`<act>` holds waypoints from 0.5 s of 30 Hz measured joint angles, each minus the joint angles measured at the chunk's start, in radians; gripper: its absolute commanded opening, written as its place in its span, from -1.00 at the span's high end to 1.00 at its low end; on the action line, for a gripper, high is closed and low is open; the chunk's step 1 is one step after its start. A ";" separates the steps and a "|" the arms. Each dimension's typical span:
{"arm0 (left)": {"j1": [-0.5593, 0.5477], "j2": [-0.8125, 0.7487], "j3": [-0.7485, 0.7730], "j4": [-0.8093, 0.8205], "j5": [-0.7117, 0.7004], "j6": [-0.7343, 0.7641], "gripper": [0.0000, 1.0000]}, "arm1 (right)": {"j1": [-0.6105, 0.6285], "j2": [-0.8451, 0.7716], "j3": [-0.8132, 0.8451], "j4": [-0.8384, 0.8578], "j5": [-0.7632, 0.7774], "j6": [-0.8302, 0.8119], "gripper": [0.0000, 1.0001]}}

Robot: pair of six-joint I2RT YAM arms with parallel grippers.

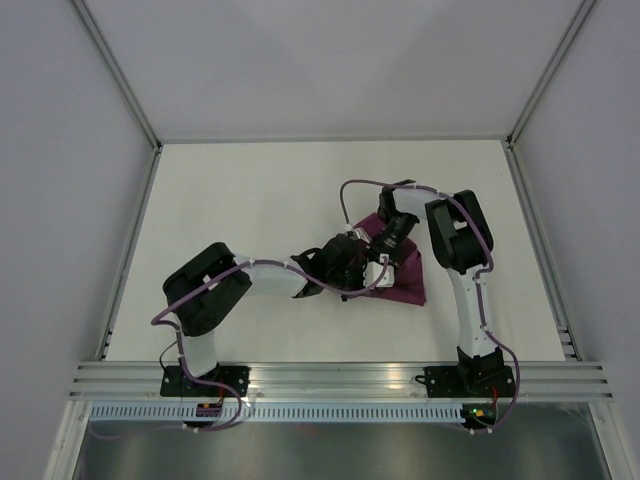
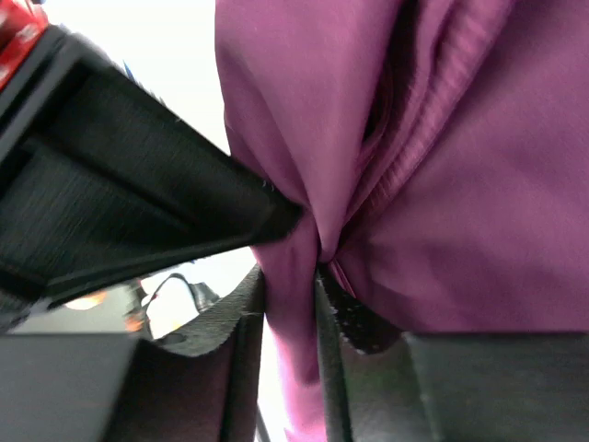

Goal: Fold the napkin, place the utensils inside, and roll it up
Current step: Roll the napkin with the utensil

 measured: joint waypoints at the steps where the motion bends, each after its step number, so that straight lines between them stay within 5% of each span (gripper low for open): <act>1: 0.011 0.007 0.013 -0.015 0.025 -0.014 0.95 | -0.004 -0.012 -0.002 0.010 0.002 0.001 0.21; 15: 0.095 0.063 0.084 -0.119 0.282 -0.152 0.95 | -0.168 -0.295 -0.048 0.323 0.008 0.125 0.03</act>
